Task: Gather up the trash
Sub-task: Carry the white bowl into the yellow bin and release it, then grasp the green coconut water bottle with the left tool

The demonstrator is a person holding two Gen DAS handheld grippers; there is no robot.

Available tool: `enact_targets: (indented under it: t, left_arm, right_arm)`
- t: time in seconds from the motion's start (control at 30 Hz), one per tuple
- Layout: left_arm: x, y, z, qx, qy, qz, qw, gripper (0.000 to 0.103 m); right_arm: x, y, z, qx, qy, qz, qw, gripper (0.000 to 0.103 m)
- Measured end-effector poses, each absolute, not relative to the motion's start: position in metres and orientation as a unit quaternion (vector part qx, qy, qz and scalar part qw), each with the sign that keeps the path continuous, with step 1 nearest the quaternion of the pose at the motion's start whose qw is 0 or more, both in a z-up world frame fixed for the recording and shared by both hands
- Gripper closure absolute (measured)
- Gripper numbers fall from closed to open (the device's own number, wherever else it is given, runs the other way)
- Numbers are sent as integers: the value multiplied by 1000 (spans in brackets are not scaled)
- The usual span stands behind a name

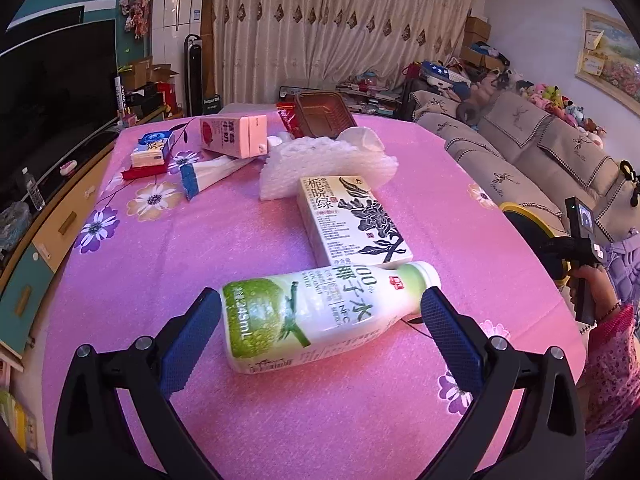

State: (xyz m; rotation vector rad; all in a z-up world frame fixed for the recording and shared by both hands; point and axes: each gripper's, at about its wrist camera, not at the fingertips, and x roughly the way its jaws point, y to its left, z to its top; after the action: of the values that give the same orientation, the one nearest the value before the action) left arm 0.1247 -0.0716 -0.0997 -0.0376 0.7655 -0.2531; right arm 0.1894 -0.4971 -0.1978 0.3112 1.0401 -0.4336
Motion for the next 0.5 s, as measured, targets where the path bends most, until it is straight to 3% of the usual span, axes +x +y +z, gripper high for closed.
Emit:
enact_targets:
  t: [0.5]
  left_arm:
    - [109, -95, -114, -19, 418, -257, 871, 5]
  right_arm:
    - [184, -492, -183, 154, 480, -190, 842, 76]
